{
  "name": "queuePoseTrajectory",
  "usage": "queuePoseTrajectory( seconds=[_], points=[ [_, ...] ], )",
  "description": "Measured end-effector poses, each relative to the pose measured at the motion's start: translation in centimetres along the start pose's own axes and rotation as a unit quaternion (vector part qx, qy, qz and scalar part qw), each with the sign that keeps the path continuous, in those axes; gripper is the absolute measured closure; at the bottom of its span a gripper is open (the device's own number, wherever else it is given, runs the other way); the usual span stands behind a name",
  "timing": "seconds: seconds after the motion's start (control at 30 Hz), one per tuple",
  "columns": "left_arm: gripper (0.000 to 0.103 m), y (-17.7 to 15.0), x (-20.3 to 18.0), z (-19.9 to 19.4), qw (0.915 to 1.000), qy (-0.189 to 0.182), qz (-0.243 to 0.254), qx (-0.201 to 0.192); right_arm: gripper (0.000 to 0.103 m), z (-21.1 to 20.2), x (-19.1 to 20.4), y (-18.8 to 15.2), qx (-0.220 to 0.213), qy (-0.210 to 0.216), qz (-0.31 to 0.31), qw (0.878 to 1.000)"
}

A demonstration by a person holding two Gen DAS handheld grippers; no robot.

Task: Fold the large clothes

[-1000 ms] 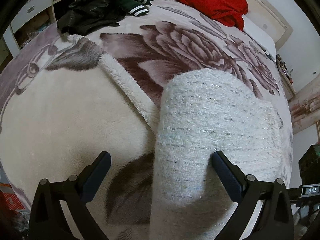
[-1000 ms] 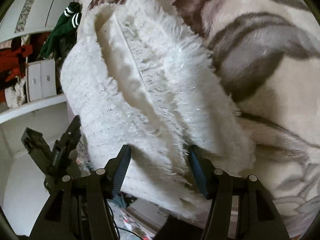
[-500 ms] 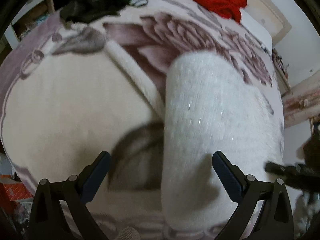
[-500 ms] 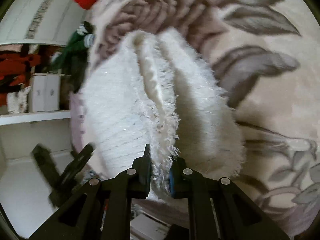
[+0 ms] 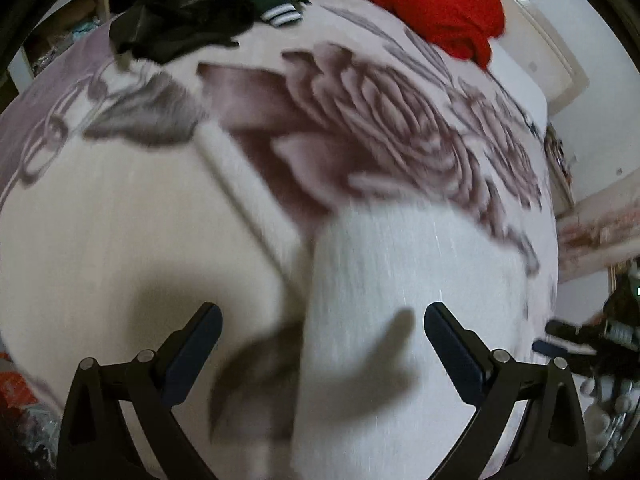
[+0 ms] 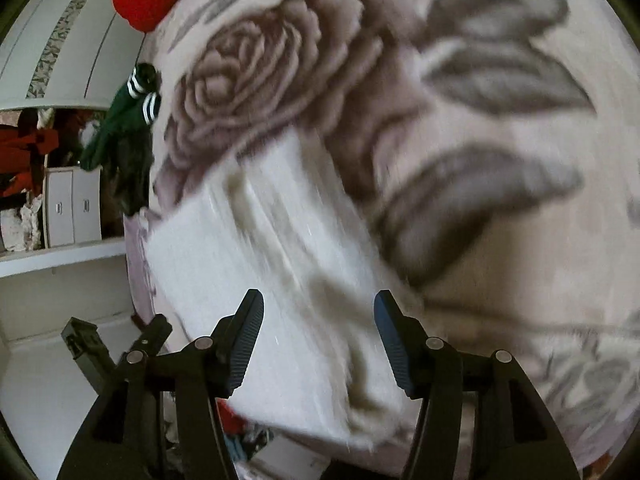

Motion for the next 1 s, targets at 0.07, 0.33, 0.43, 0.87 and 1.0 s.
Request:
queuePoseTrajectory(
  seconds=[0.07,0.33,0.43,0.87,1.0],
  points=[
    [0.000,2.6,0.3,2.8,0.9973,-0.054,-0.012,0.047,0.043,-0.1,1.0,2.9,-0.001,-0.003,-0.004,1.000],
    [0.036,4.8,-1.0,5.9,0.9844,-0.157,-0.022,0.077,0.043,2.4,3.1,7.5,0.005,-0.035,0.004,0.999],
    [0.036,4.7,-0.7,5.8,0.9840,-0.160,-0.023,0.076,0.043,2.4,1.7,8.0,-0.011,-0.046,0.020,0.999],
    [0.036,4.6,-2.4,5.9,0.9925,-0.105,0.019,0.059,0.096,3.7,1.3,9.2,-0.031,0.023,0.010,0.999],
    [0.036,4.5,-2.6,5.3,0.9945,-0.085,0.019,0.058,0.085,5.0,-0.2,9.2,0.028,0.025,0.021,0.999]
  ],
)
Point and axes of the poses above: each gripper's, at about its wrist camera, not at the fingertips, and z roughly the way its jaws point, x to its left, y to its top, the point moved 3 cm from there along z, roughly the way its jaws point, and after that the axes turned 10 degrees about x, right-handed, at the moved point
